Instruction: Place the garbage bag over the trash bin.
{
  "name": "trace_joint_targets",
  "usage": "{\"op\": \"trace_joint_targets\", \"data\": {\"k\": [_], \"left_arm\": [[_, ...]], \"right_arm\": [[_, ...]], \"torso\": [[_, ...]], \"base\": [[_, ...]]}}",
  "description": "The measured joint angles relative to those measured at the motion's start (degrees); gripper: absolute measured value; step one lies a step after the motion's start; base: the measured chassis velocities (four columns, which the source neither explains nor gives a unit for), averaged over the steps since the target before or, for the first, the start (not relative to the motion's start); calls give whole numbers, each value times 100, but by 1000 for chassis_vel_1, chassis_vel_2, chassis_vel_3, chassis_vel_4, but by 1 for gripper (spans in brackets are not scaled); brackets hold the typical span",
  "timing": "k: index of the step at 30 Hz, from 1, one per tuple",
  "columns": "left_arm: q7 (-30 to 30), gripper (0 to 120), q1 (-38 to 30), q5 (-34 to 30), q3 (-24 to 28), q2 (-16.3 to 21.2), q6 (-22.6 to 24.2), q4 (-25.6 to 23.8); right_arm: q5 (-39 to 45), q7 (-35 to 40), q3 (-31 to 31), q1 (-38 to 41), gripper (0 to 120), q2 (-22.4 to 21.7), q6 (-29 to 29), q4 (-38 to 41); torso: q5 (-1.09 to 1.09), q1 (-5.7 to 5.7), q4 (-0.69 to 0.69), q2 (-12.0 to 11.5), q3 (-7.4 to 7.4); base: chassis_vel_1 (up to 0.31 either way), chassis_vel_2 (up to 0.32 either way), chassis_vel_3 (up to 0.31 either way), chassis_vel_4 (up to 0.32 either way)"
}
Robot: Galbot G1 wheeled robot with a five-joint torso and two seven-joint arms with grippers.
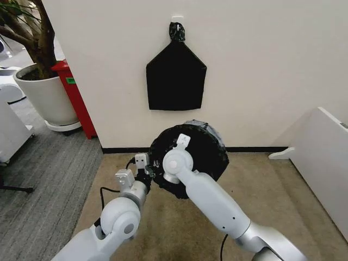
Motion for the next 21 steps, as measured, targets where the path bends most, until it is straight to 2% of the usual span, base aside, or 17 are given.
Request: {"op": "trace_joint_targets", "data": {"k": [8,13,16,21], "left_arm": [[-1,0,11,-16,-4,16,0,-84],[5,0,15,-11,-2,0,-4,-69],[9,0,9,-10,-26,-4,-7,-10],[13,0,3,-17,-92,5,-13,21]], "right_arm": [[-150,-113,98,-51,0,44,3,-284],[-32,75,56,-79,0,-61,30,107],[331,388,-51,-97,0,-300,36,669],[494,608,-80,-128,0,-445,-9,848]], "torso": [[1,0,0,0,0],[1,0,0,0,0],[0,0,-1,0,0],[1,0,0,0,0]], "base": [[0,0,0,0],[0,0,0,0],[0,0,0,0],[0,0,0,0]]}}
